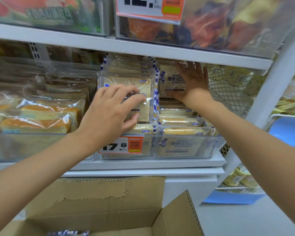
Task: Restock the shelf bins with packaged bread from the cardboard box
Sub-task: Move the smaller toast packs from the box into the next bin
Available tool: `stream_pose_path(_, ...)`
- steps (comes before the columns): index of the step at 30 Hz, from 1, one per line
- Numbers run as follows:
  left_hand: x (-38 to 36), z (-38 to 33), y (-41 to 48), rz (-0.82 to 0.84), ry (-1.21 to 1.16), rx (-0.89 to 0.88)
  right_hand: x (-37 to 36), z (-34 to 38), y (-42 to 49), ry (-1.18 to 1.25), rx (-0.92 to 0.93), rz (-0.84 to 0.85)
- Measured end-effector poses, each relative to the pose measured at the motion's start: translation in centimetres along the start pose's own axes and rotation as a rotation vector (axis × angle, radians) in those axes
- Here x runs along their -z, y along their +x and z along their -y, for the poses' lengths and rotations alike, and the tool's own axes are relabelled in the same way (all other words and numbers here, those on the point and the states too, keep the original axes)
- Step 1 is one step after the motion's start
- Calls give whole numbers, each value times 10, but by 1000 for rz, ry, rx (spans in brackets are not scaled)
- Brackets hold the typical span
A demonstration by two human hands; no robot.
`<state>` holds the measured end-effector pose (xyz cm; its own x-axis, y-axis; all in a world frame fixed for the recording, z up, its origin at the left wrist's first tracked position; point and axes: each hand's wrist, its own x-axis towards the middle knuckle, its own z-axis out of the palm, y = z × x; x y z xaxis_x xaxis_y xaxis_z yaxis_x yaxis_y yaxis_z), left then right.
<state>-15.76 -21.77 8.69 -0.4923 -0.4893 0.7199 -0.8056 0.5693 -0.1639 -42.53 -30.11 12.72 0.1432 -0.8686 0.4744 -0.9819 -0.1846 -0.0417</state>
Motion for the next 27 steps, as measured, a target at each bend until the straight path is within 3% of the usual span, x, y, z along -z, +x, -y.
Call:
stream_pose_path(8,22,-16,-15,-94,-242,162,23,60,-88,410,-32,-207)
stream_pose_path(13,38,-43,-65,105,-442,370,20,109,-153,485,27,-86)
stream_pose_path(18,31,-48,-161,445,-542,590,-27,146,-227,528,43,236)
stream_pose_path(23,10,-44,-268,762,-547,737,-115,160,-300,508,-19,746)
stream_pose_path(27,-8,-46,-332,911,-603,887,-193,164,-357,441,-51,1102)
